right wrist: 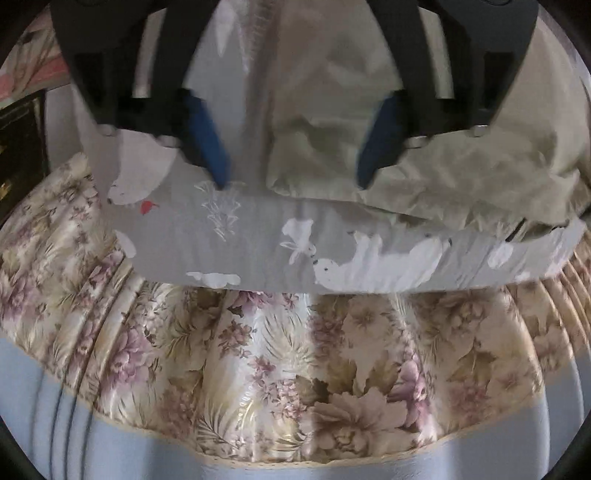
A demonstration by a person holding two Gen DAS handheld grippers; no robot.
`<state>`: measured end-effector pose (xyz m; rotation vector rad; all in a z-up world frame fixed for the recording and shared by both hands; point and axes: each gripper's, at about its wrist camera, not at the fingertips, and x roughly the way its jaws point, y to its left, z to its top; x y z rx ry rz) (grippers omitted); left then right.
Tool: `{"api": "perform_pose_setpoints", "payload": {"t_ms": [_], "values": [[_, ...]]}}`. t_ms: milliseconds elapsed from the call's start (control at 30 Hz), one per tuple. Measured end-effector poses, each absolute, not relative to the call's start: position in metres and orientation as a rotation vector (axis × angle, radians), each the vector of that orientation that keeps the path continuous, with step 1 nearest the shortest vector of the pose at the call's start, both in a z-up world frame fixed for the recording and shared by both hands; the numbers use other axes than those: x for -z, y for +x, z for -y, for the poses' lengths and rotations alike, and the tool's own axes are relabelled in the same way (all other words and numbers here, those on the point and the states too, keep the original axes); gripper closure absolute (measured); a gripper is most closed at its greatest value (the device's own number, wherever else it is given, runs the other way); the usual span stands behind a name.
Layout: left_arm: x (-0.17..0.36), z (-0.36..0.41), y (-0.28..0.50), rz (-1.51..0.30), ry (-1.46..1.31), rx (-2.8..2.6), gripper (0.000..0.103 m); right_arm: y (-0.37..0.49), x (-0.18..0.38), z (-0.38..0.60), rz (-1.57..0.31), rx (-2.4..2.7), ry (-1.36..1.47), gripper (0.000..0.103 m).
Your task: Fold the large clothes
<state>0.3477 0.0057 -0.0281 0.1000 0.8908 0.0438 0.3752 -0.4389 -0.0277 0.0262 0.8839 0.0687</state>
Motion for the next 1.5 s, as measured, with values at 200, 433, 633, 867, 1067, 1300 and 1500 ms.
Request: {"api": "perform_pose_setpoints", "payload": {"t_ms": [200,433,633,867,1067,1300,1500], "values": [[-0.007,-0.034,0.321,-0.845,-0.055,0.06,0.028,0.344,-0.004,0.435,-0.781,-0.091,0.012,0.014],[-0.058,-0.035,0.28,-0.713,-0.009,-0.045,0.009,0.274,-0.04,0.406,-0.683,-0.208,-0.016,0.009],[-0.013,0.049,0.259,-0.765,0.174,0.07,0.009,0.252,-0.012,0.356,-0.744,-0.289,-0.043,0.009],[0.039,0.104,0.292,-0.856,0.198,0.061,0.009,0.28,0.031,0.323,-0.852,-0.268,-0.078,0.009],[0.048,0.101,0.341,-0.89,0.147,-0.003,0.008,0.321,0.052,0.315,-0.895,-0.238,-0.092,0.005],[0.046,0.094,0.38,-0.86,0.134,-0.079,0.008,0.379,0.063,0.31,-0.927,-0.247,-0.078,0.003],[0.051,0.087,0.404,-0.838,0.145,-0.166,0.007,0.413,0.065,0.333,-0.923,-0.216,0.002,0.003]]}}
